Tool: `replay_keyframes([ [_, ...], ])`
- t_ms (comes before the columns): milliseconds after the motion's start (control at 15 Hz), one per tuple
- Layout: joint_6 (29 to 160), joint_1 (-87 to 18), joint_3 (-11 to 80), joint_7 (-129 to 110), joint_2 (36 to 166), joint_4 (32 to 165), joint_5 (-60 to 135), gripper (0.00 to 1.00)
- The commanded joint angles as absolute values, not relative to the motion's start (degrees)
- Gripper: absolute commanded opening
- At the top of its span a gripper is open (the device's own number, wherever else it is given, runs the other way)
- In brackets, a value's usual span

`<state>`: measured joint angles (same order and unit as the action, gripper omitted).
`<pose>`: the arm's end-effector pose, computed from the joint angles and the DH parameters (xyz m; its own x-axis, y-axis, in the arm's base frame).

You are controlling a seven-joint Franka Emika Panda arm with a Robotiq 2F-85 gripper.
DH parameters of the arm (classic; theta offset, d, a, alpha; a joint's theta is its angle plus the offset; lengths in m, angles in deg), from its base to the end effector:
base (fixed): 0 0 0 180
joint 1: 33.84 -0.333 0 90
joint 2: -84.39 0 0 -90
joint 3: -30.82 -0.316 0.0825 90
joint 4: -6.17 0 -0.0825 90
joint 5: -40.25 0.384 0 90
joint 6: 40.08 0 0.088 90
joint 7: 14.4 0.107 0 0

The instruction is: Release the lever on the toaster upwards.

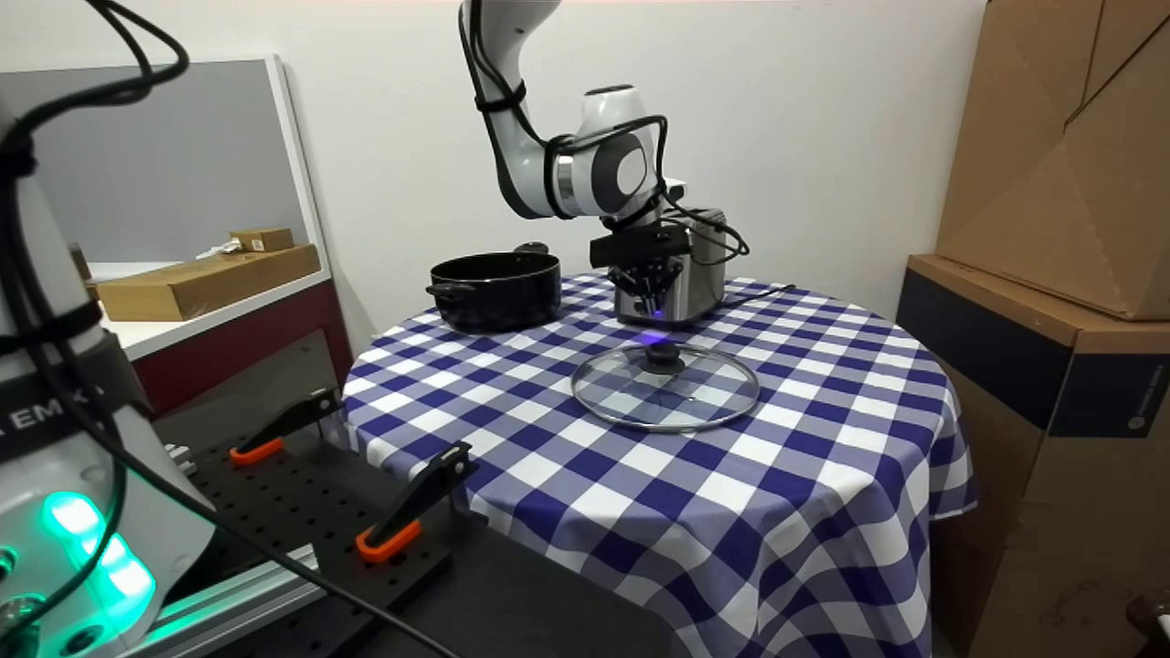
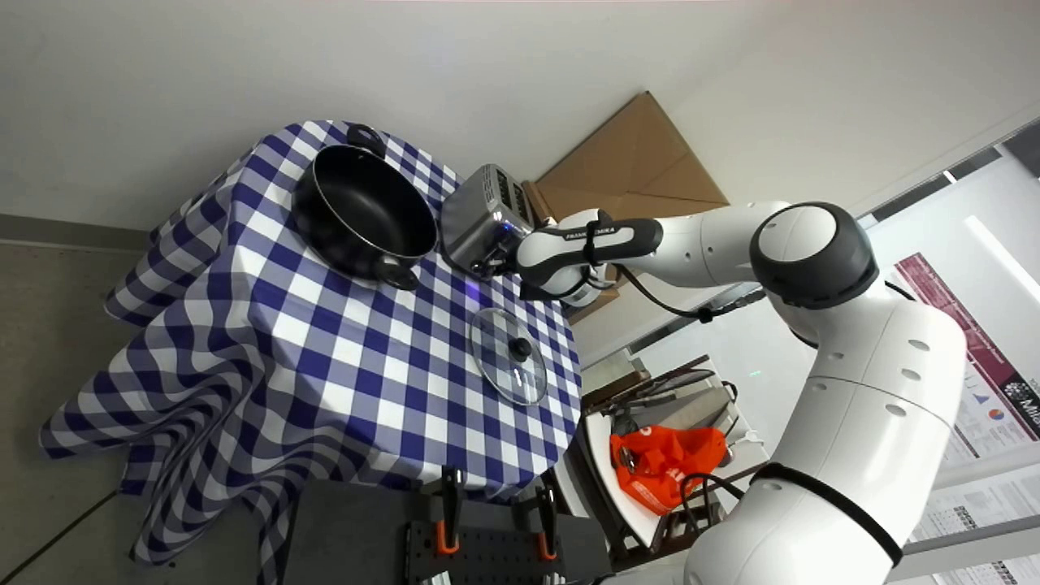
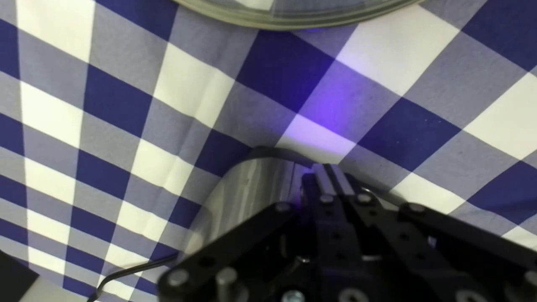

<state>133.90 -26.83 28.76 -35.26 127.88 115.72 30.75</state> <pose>0.6432 -0.0445 0.1322 0.8529 0.4169 0.3142 0.3801 -0.9085 0.1737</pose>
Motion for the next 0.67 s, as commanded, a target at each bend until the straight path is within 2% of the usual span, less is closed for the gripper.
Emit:
replay_keyframes([
  [0, 136.6, -27.9, 30.3, -34.0, 128.3, 115.1, 28.9, 0.00],
  [267, 130.9, -26.7, 28.4, -34.8, 126.9, 115.9, 29.4, 0.00],
  [600, 116.0, -23.8, 23.0, -36.9, 124.1, 115.6, 32.9, 0.00],
])
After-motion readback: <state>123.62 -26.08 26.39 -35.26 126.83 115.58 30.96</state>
